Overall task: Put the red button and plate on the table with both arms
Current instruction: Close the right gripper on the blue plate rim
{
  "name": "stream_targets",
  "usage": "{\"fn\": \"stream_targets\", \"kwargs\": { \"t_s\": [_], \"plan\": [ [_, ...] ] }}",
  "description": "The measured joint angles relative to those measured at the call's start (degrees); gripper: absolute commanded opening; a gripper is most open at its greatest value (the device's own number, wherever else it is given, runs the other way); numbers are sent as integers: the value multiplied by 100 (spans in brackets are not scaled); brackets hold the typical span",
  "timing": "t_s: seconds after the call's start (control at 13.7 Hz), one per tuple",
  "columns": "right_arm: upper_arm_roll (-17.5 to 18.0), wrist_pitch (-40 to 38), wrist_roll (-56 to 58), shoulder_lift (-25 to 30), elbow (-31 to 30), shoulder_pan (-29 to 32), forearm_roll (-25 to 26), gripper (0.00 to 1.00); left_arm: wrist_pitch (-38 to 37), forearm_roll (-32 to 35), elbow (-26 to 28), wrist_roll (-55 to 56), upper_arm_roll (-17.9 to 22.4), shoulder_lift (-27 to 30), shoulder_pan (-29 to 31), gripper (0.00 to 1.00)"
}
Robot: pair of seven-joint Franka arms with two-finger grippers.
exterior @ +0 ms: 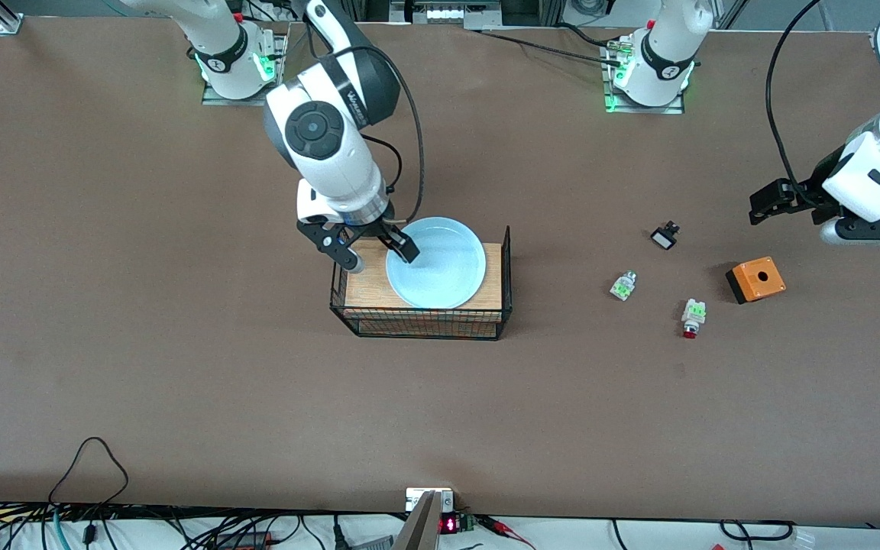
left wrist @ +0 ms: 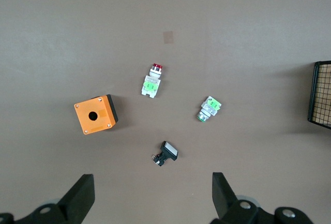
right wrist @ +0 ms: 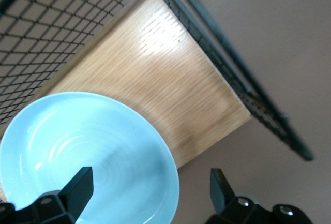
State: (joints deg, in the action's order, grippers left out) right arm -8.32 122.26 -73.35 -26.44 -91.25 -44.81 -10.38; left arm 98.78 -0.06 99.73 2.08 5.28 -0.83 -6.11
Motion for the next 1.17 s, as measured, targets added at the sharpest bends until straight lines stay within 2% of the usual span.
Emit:
{"fn": "stream_targets", "kwargs": {
  "t_s": [0.29,0.37,0.59,0.95,1.17],
  "plan": [
    [-3,107,-102,-229,60,-125,0,100,0,31,-73,0,3,1,1,100],
    [-3,107,-103,-271,60,-139,0,96,0,150,-74,0,0,0,0,100],
    [-47,107,-109,-338,59,-144,0,72,0,435,-75,-1,-51,-1,-33,100],
    [-73,105,-327,-338,60,-151,0,30,0,449,-77,-1,-69,-1,-31,100],
    [-73,105,-508,-336,60,-183,0,14,6,449,-82,-3,-72,-1,-32,100]
  ]
}}
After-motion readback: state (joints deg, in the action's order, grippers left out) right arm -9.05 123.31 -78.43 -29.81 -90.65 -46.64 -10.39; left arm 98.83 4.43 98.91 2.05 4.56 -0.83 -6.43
